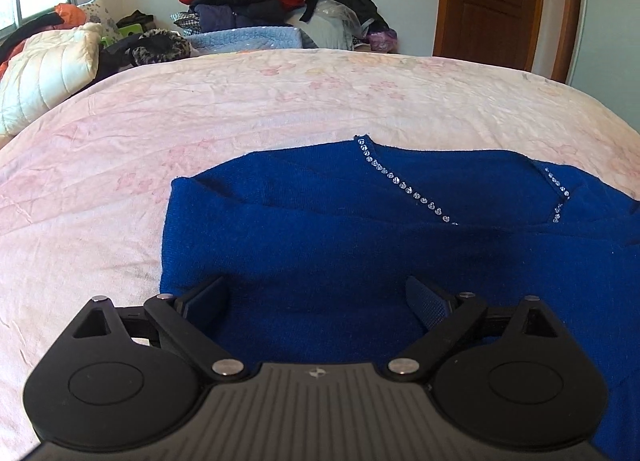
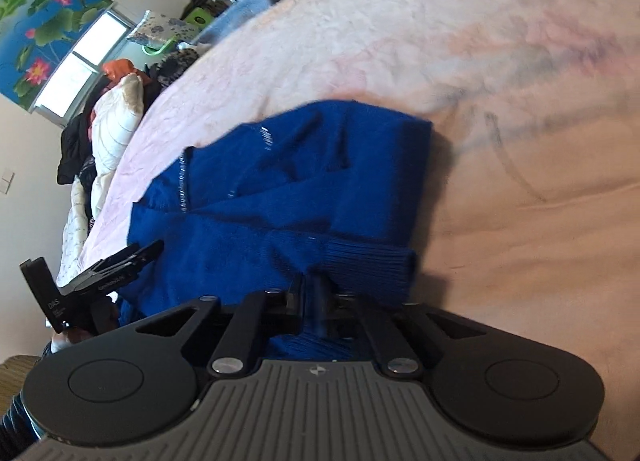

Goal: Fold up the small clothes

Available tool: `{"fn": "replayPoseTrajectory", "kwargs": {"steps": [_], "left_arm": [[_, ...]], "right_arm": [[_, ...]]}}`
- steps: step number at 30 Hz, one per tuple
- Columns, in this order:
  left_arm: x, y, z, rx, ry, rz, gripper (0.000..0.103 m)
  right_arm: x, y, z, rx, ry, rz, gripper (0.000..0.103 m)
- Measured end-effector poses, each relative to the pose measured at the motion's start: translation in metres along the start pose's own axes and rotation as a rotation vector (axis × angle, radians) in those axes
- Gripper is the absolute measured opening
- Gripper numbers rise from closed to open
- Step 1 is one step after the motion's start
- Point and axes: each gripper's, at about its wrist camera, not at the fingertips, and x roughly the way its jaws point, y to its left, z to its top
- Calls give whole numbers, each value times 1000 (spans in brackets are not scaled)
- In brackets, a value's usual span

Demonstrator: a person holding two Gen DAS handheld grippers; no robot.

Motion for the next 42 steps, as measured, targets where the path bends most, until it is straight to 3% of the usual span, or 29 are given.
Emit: {"fn": "replayPoseTrajectory", "kwargs": {"steps": [1, 3, 9, 12, 18, 24, 26, 30, 31, 34, 36, 39, 42], "left_arm": [[0, 0, 0, 2, -2, 0, 97], [0, -1, 0, 4, -5, 5, 98], [-4, -1, 2, 13, 6, 25, 98], [-13, -1, 3, 27, 9, 54, 98], [-54, 11, -3, 25, -30, 87, 98], [-114, 36, -30, -31, -50, 82, 98], [-142, 45, -45, -48, -78, 62, 98], [-202, 67, -89, -137, -208, 57, 98], [-212, 72, -99, -158, -197, 51, 98], [-236, 86, -129, -194, -155, 37, 98], [-249, 97, -153, -257, -144, 46, 98], [-259, 113, -182, -334, -100, -4, 98], [-265, 116, -206, -351, -56, -4, 98]], "right_arm": [[-2, 5, -1, -11, -9, 4, 47], [0, 11, -1, -31, -10, -4, 53], [8, 9, 1, -6, -19, -85, 41], [-7, 28, -7, -43, -58, -109, 47], [-52, 60, -49, -79, -105, -15, 56], [-95, 83, -105, -103, -132, -8, 58], [-112, 91, -128, -136, -177, -35, 61], [-142, 104, -178, -240, -359, -124, 90], [-148, 104, -191, -259, -414, -134, 97], [-160, 100, -222, -269, -540, -133, 103], [-158, 94, -228, -232, -485, -118, 102], [-146, 71, -235, -71, -338, -49, 102], [-130, 44, -243, 110, -216, -2, 89]]}}
